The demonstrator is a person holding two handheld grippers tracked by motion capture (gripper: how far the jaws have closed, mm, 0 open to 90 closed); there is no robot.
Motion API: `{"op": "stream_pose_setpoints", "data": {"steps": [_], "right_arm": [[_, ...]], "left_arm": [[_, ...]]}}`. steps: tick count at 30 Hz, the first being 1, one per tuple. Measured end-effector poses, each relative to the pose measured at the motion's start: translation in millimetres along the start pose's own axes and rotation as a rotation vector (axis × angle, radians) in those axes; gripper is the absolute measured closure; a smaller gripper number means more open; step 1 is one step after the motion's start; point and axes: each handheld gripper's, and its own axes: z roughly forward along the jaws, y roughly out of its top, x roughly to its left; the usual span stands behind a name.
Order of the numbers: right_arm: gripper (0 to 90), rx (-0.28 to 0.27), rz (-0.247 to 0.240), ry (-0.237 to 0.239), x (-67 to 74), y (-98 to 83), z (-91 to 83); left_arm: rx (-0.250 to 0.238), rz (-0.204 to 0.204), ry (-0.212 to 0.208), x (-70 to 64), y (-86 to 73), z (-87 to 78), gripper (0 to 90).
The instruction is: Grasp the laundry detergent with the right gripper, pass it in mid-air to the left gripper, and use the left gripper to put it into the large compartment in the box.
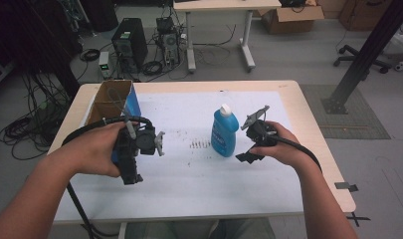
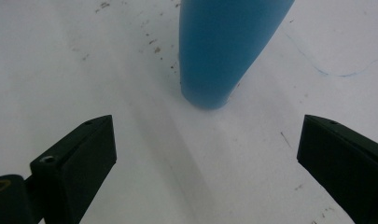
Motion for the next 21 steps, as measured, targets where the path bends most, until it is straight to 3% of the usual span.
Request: {"op": "stream_pose_setpoints", "data": {"steps": [8,21], "right_arm": [[4.4,-0.085,0.037,-0.008,-0.6,0.3,11.0],[3.6,-0.133,0.072,-0.024,-0.7,3.7,28.2]], "left_arm": [[0.009,-0.004,-0.007,-0.9,-1.6,1.7,0.2],[0.018,-0.016,-0.017,-3.4,-7.9,6.4,0.2]]}}
